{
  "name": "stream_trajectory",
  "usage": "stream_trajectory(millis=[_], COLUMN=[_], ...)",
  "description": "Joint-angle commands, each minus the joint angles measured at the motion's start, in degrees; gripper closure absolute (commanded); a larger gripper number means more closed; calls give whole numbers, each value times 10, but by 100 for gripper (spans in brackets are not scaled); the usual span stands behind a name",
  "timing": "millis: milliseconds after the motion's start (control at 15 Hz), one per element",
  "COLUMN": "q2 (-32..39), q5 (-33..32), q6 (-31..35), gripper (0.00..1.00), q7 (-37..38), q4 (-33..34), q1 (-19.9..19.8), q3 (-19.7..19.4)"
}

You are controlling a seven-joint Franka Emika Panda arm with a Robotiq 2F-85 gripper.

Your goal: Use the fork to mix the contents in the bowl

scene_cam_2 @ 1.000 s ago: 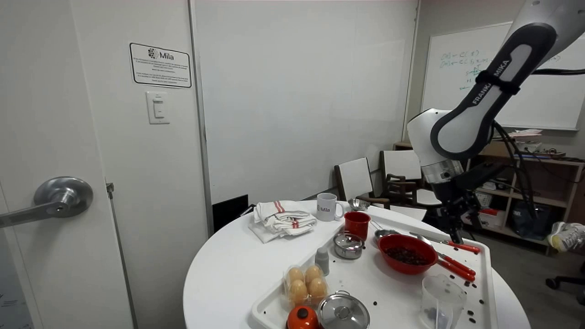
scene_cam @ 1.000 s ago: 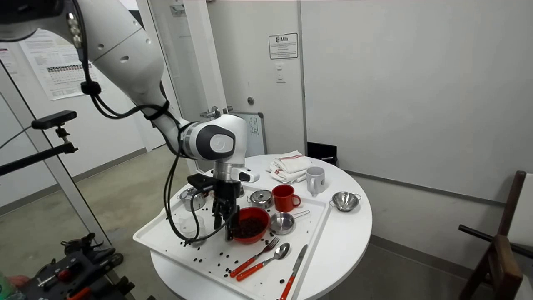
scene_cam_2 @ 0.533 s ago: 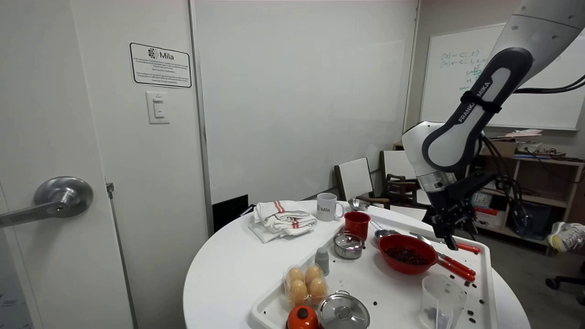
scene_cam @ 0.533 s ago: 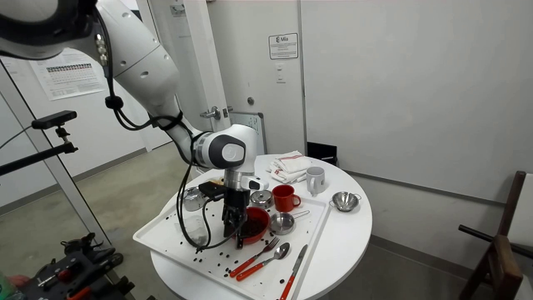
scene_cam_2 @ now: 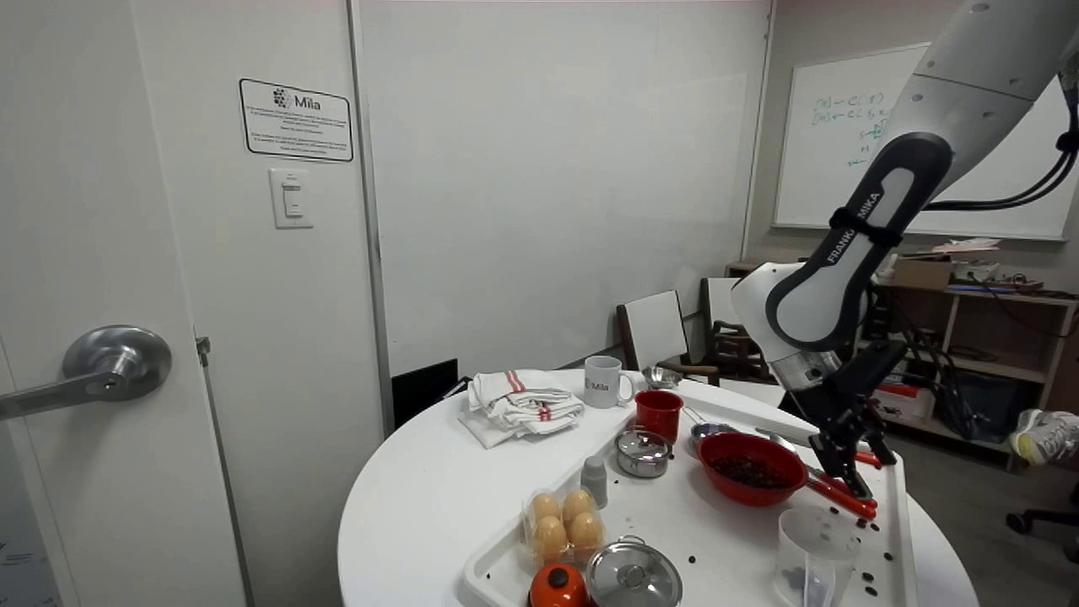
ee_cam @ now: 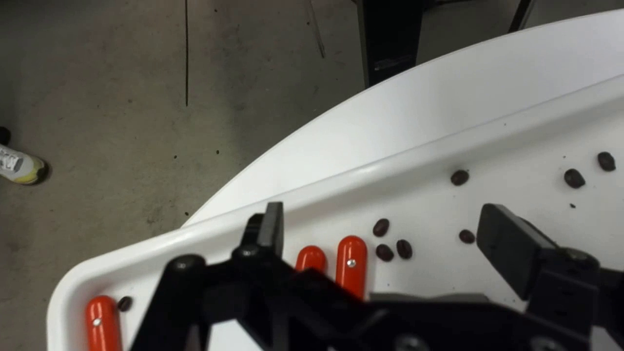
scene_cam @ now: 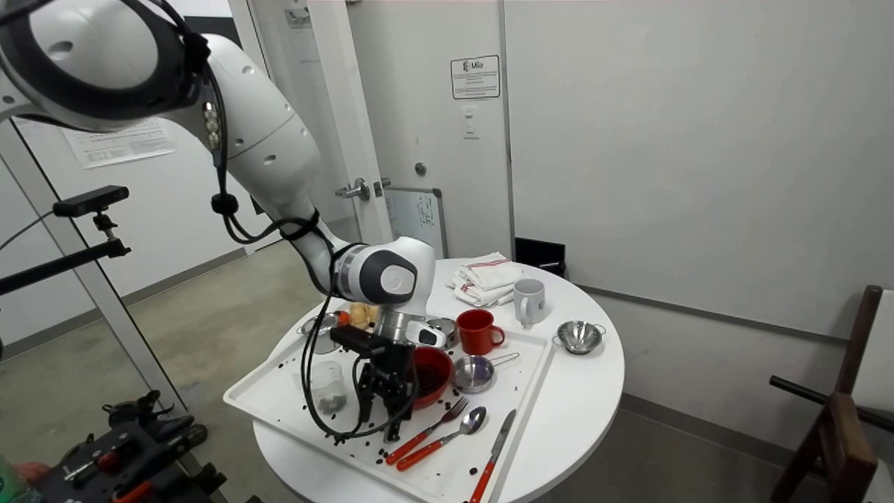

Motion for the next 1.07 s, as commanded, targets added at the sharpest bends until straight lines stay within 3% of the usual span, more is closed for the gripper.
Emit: stream_trajectory(millis=[0,267,400,733,867,933,1000], q2=[49,49,28,-4,-11,15,14], q5=[32,107,137,95,64,86,84], q6=[-51,-8,47,136,140,120,121], gripper=[0,0,0,0,0,0,0], q7=[-19,14,9,-27,-53,-30,-32], q4=[56,50,21,-37,-53,-14,-17], q1=[-14,-33,-41,-30,-24,-34,-34], q3=[13,13,13,-9,-15,-7,-7])
